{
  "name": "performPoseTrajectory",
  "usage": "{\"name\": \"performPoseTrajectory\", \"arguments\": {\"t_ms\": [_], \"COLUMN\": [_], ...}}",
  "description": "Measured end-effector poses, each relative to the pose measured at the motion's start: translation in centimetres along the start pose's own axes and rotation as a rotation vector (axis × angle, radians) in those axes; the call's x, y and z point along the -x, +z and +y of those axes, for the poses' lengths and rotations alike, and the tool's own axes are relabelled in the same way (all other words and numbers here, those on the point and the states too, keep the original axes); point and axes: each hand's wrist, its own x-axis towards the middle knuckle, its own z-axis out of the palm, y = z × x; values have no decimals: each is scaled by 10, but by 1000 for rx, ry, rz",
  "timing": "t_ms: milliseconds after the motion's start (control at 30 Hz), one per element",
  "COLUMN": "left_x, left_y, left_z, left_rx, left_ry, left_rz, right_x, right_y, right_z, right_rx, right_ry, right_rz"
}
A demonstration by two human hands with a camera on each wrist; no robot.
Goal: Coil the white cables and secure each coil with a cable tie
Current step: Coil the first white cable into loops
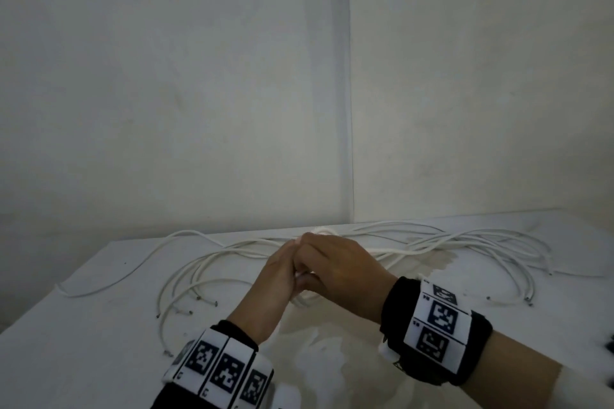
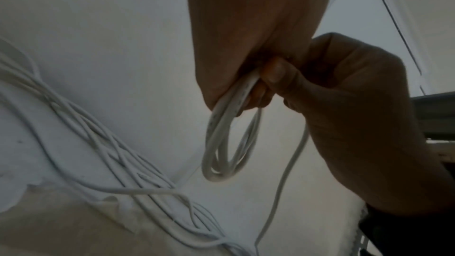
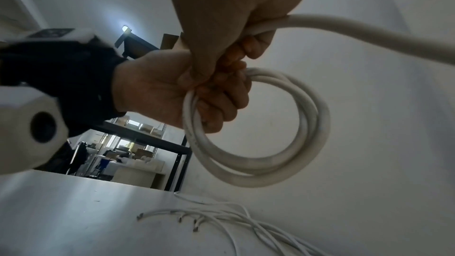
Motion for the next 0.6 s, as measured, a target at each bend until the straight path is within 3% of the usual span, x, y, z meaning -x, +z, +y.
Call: {"name": "performPoseTrajectory", "arguments": {"t_ms": [133, 267, 400, 600], "left_x": [4, 5, 6, 14], "left_y": [6, 2, -6, -13], "left_z": [8, 13, 18, 20], "left_rx": [-2, 89, 129, 41], "left_ry": [-66, -107, -133, -105], "left_rz": [21, 11, -31, -55], "right_x": [-3, -7, -9, -4], "right_y": [-10, -21, -25, -29], "right_z": [3, 17, 26, 39], "right_rx": [-122, -284, -277, -418], "right_ry": [219, 255, 285, 509], "right_rz": [-30, -48, 5, -43]}}
